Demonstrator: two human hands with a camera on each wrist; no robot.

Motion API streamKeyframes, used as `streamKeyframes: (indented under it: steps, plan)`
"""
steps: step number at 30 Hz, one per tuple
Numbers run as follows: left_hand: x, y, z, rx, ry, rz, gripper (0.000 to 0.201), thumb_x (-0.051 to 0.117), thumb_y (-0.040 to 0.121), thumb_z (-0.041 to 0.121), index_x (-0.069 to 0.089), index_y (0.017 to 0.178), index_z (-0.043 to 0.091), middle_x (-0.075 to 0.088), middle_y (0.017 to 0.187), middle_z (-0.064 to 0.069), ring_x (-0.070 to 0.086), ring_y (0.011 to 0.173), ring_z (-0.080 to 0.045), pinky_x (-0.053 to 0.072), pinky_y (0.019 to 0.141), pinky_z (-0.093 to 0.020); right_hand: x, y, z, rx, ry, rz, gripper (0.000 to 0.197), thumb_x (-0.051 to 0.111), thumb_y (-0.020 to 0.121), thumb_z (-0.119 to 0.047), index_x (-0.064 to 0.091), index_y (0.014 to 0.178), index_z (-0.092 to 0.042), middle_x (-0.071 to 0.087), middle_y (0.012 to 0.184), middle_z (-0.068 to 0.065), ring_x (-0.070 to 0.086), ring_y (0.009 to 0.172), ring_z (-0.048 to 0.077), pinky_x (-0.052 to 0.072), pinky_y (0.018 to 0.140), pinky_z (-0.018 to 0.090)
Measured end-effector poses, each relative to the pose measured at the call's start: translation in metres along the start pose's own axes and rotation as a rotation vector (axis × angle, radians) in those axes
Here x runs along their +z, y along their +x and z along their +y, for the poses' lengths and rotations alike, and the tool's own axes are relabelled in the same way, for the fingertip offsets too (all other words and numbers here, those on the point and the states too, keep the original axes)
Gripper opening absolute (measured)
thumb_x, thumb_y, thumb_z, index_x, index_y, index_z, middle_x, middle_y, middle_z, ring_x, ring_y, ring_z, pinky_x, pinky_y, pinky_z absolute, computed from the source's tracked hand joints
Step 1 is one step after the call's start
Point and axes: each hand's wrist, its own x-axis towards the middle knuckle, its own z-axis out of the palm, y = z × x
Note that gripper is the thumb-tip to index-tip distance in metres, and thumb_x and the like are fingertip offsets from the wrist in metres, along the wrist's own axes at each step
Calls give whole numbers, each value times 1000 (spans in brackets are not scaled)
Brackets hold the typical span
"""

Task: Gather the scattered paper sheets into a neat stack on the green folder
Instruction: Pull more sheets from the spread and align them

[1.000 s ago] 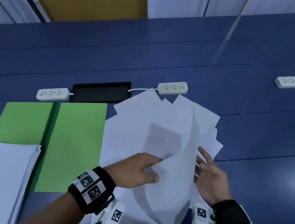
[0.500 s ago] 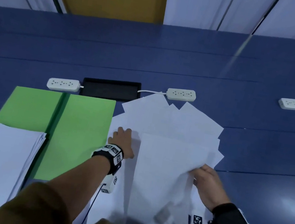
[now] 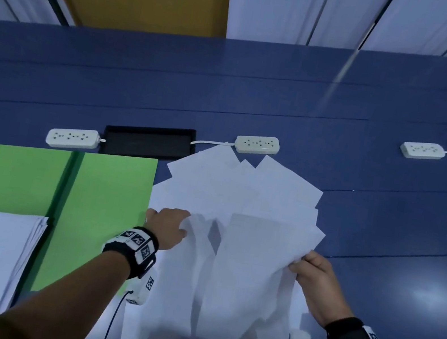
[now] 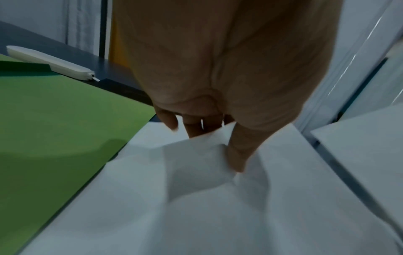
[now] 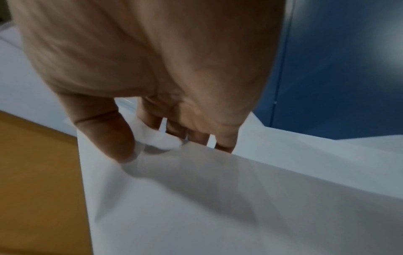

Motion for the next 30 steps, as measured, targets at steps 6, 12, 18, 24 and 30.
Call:
streamKeyframes:
  steps: [6, 12, 18, 24, 30]
  plan:
    - [-38, -23, 11, 224, -260, 160, 31, 63, 101, 36, 71, 125, 18, 72, 127, -4, 63, 122, -26, 48, 102, -35, 18, -15, -63, -123, -185, -384, 29, 56, 72, 5, 79, 82, -11, 79, 110, 16, 72, 108, 31, 52, 95, 35]
    - [-69, -34, 47, 337, -378, 204, 33, 60, 103, 38, 72, 124, 15, 72, 127, -2, 61, 121, -22, 44, 103, -30, 19, -12, -114, -233, -296, -562, 12, 52, 65, 7, 58, 64, -3, 71, 128, 22, 60, 128, 41, 44, 108, 40]
    - [-86, -40, 75, 537, -410, 56, 32, 57, 103, 39, 67, 87, 13, 67, 82, -1, 60, 80, -17, 46, 75, -31, 28, 24, -85, -156, -267, -402, 46, 62, 82, 7, 82, 94, -32, 71, 136, 4, 61, 134, 23, 48, 113, 50]
    - [-92, -31, 86, 563, -704, -25, 35, 58, 105, 34, 65, 84, 7, 57, 74, 0, 48, 67, -10, 41, 67, -29, 40, 46, -44, -68, -251, -290, 19, 73, 83, 1, 56, 92, 3, 68, 95, 13, 65, 87, 27, 51, 84, 43]
    - [-79, 6, 65, 196, -1017, -2, 44, 53, 104, 51, 77, 99, 14, 75, 107, 3, 66, 94, -11, 49, 88, -27, 26, 54, -22, 1, -212, -74, 29, 66, 92, 9, 44, 106, -4, 73, 93, 12, 66, 80, 22, 50, 81, 37]
